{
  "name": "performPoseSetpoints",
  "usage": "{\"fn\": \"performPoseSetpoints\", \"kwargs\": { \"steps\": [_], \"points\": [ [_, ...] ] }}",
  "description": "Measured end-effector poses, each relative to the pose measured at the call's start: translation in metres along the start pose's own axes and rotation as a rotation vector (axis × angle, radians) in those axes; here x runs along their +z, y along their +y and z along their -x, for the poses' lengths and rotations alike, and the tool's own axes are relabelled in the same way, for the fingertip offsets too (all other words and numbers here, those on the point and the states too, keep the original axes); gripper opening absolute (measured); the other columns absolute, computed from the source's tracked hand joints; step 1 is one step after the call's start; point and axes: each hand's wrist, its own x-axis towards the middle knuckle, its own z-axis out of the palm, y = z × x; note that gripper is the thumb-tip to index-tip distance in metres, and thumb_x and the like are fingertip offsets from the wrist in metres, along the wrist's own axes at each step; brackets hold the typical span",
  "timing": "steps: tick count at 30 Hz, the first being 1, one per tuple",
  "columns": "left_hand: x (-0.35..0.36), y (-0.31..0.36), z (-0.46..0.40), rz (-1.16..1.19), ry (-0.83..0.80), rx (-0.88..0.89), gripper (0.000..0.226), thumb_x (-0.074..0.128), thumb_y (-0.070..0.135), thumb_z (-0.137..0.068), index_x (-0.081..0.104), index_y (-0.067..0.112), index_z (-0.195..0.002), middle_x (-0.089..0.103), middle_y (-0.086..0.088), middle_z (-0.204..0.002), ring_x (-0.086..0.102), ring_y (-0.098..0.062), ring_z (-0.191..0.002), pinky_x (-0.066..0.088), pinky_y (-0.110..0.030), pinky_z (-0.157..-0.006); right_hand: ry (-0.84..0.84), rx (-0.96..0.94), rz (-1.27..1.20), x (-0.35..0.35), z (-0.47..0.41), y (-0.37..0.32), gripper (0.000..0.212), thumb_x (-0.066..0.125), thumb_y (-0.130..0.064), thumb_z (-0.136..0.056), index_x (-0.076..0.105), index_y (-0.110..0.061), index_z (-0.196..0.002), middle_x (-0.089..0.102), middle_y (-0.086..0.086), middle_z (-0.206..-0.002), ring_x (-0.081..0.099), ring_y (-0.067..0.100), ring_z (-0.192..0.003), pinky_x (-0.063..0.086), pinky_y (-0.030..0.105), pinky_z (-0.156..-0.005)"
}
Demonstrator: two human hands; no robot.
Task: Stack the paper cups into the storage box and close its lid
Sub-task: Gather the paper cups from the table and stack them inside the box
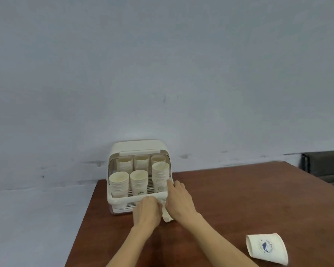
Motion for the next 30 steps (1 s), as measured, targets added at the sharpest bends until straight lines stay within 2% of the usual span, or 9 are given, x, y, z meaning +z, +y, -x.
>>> {"fn": "performPoseSetpoints", "kwargs": {
  "steps": [3,6,12,18,22,26,30],
  "points": [
    [0.013,0.02,0.006,-0.017,-0.052,-0.024,0.039,0.042,0.045,-0.095,0.068,0.017,-0.1,0.068,-0.003,-0.106,0.063,-0.024,-0.101,0.05,-0.033,-0.078,0.007,0.056,-0.016,-0.017,0.023,0.014,0.041,0.051,-0.016,-0.091,0.041,-0.01,-0.129,0.05,0.01,-0.119,0.046,0.028,-0.11,0.041,0.035,-0.087],
    [0.025,0.035,0.008,-0.001,-0.088,-0.116,0.042,0.049,0.052,-0.091,0.065,0.017,-0.108,0.066,-0.003,-0.112,0.062,-0.024,-0.105,0.05,-0.033,-0.08,0.006,0.132,-0.015,-0.028,0.042,0.029,0.043,0.05,-0.011,-0.088,0.04,-0.01,-0.131,0.05,0.011,-0.122,0.045,0.028,-0.112,0.042,0.036,-0.088],
    [0.038,0.048,0.011,0.12,-0.026,-0.185,0.027,0.056,0.027,-0.088,0.064,0.015,-0.11,0.06,-0.005,-0.112,0.06,-0.026,-0.103,0.048,-0.034,-0.075,0.015,0.272,-0.055,-0.035,0.068,0.058,0.049,0.042,-0.006,-0.09,0.036,-0.012,-0.138,0.048,0.009,-0.127,0.044,0.027,-0.117,0.041,0.035,-0.091],
    [0.034,0.062,0.018,0.201,0.042,-0.032,0.001,0.054,0.017,-0.087,0.054,0.017,-0.088,0.054,-0.001,-0.091,0.057,-0.029,-0.094,0.045,-0.035,-0.066,0.026,0.373,-0.095,-0.039,0.075,0.077,0.048,0.043,-0.008,-0.091,0.038,-0.012,-0.139,0.049,0.009,-0.129,0.044,0.027,-0.12,0.04,0.036,-0.095],
    [0.029,0.081,0.03,0.156,-0.029,0.108,0.017,0.05,0.021,-0.092,0.066,0.017,-0.092,0.048,-0.001,-0.102,0.053,-0.024,-0.104,0.045,-0.035,-0.076,0.059,0.463,-0.134,-0.047,0.086,0.089,0.046,0.043,-0.01,-0.091,0.041,-0.012,-0.137,0.051,0.009,-0.127,0.047,0.027,-0.118,0.04,0.035,-0.094],
    [0.025,0.106,0.046,0.12,-0.095,0.278,0.023,0.047,0.026,-0.095,0.069,0.02,-0.095,0.04,0.003,-0.095,0.051,-0.019,-0.099,0.048,-0.034,-0.076,0.117,0.565,-0.086,-0.057,0.108,0.111,0.039,0.042,-0.012,-0.092,0.044,-0.011,-0.131,0.053,0.01,-0.123,0.049,0.028,-0.114,0.04,0.035,-0.09],
    [0.02,0.136,0.063,0.117,-0.091,0.409,0.024,0.044,0.029,-0.097,0.066,0.021,-0.098,0.037,0.005,-0.094,0.05,-0.016,-0.098,0.044,-0.029,-0.072,0.178,0.724,0.019,-0.07,0.129,0.133,0.02,0.041,-0.016,-0.094,0.048,-0.011,-0.111,0.06,0.008,-0.108,0.056,0.028,-0.102,0.038,0.033,-0.074]
  ]
}}
